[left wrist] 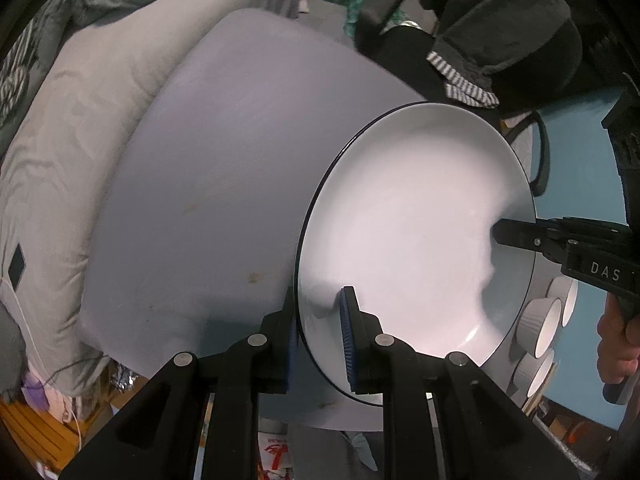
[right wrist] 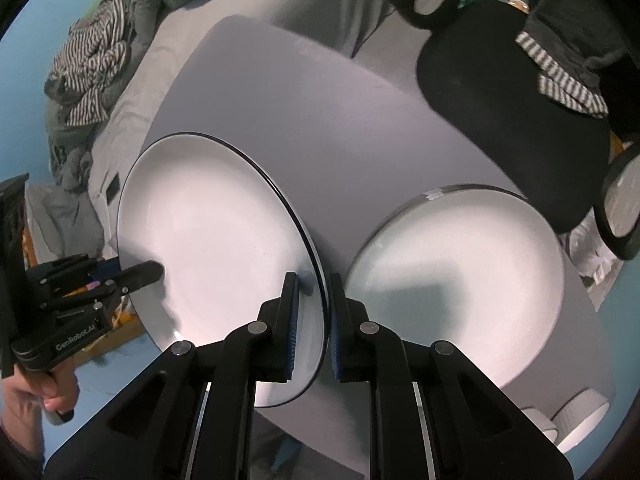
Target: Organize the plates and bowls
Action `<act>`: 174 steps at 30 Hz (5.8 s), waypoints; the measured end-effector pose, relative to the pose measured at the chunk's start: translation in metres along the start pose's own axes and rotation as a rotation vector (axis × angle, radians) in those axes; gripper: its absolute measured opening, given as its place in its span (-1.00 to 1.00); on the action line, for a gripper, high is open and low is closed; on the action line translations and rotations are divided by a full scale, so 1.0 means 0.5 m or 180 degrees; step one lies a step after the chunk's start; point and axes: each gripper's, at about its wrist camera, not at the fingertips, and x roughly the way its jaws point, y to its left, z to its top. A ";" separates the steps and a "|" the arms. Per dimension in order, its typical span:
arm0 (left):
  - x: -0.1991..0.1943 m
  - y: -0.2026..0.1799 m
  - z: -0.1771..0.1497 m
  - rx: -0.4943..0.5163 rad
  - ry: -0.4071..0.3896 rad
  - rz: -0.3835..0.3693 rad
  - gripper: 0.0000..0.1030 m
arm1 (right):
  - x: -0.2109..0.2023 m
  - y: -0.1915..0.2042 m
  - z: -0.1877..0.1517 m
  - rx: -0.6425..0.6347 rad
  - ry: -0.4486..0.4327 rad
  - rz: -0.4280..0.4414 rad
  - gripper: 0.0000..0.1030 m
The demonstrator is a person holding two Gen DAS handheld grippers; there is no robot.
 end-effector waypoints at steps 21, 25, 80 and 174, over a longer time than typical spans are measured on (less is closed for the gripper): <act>0.046 -0.219 0.050 0.0583 0.0146 0.0044 -0.65 | -0.086 -0.208 -0.104 0.0623 -0.0204 0.0078 -0.73; 0.072 -0.247 0.055 0.0643 0.0217 0.0089 -0.64 | -0.079 -0.244 -0.116 0.0713 -0.0196 0.0087 -0.72; 0.134 -0.343 0.070 0.0995 0.0317 0.0801 0.06 | -0.040 -0.307 -0.106 0.0923 0.0252 0.0159 0.11; 0.202 -0.724 -0.248 0.1794 0.0174 0.0624 0.54 | -0.146 -0.503 -0.650 0.1842 -0.0863 -0.0288 0.39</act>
